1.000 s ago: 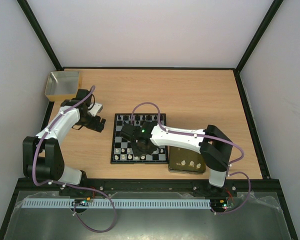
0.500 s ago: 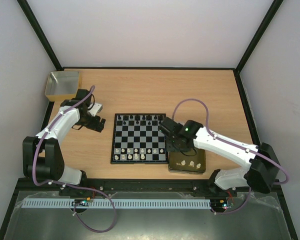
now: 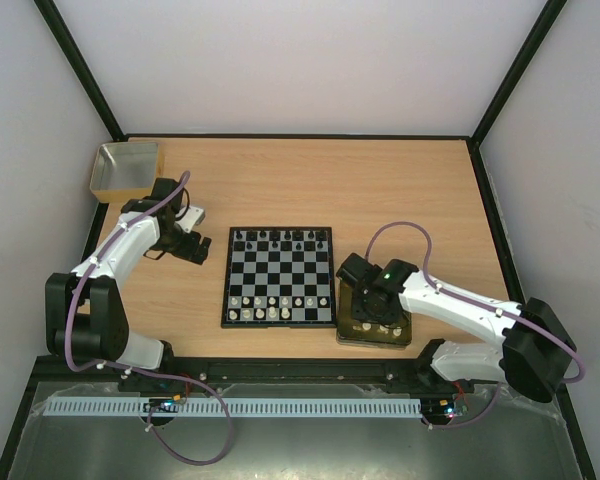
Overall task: Set up the chess pieces on the board
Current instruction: Pick up the chess piece from the storage box.
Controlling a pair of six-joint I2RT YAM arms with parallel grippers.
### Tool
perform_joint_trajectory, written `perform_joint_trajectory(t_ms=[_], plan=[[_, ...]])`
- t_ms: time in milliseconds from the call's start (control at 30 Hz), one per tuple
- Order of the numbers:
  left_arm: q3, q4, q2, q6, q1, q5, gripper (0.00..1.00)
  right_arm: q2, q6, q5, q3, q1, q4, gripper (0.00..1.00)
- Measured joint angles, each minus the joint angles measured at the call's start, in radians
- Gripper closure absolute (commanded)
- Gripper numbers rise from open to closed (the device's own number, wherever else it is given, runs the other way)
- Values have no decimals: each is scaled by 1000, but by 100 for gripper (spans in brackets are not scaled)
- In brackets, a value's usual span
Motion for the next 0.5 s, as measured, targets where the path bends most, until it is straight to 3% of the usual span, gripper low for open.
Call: perform_joint_trajectory(t_ms=[500], plan=[[0,0,0,0,0,0,1,0,0,-48,-60,0,55,71]])
